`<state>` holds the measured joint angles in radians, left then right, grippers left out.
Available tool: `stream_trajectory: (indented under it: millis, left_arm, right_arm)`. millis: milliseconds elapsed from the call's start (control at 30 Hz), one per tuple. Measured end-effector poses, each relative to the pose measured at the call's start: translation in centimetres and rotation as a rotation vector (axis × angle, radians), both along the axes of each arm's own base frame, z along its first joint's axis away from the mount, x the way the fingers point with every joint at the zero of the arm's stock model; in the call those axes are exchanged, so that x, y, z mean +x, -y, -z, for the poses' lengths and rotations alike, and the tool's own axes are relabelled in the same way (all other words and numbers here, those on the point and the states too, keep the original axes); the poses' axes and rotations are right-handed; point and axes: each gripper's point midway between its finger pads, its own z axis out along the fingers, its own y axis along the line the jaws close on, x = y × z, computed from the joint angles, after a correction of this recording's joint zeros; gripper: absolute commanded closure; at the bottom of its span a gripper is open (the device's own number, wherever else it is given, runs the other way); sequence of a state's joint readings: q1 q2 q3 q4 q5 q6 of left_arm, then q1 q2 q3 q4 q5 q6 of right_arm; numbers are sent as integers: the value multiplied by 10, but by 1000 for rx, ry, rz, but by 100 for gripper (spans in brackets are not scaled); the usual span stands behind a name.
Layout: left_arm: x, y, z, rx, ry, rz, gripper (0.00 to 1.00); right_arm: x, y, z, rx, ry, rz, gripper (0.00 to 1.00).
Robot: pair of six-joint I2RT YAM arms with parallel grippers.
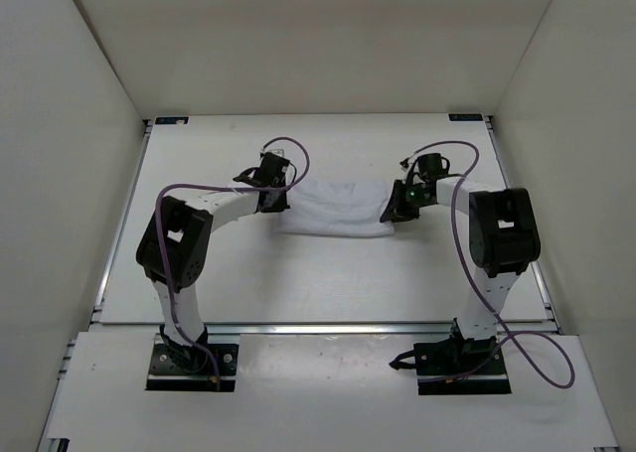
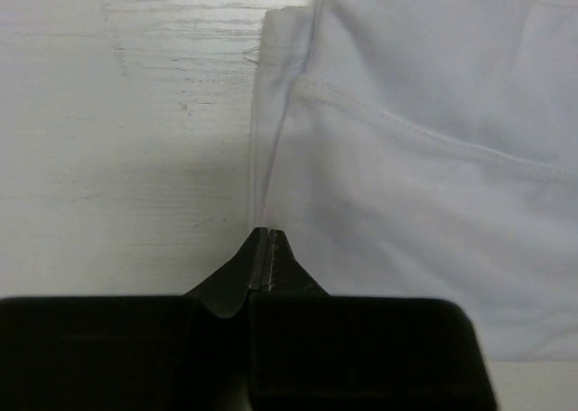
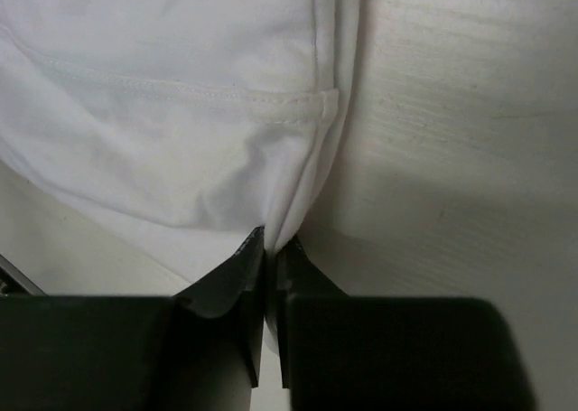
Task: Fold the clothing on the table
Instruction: Fold the skirt
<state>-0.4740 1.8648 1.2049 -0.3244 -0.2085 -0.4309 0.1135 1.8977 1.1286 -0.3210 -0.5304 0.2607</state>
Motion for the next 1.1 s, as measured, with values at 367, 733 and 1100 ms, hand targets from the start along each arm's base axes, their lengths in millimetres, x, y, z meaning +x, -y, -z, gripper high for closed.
stream_trajectory:
  millis: [367,733,1100]
  left_arm:
    - [-5,4,20,20,-46,9,100]
    - [-5,88,19,-121,-69,164,100]
    - [-24,142,20,-313,-145,255,100]
  right_arm:
    - [8,1,-7,-34,-20,-8,100]
    - [56,-17,-96,-69,189,-65,100]
    - [8,-133,-110,-41,216,-339,100]
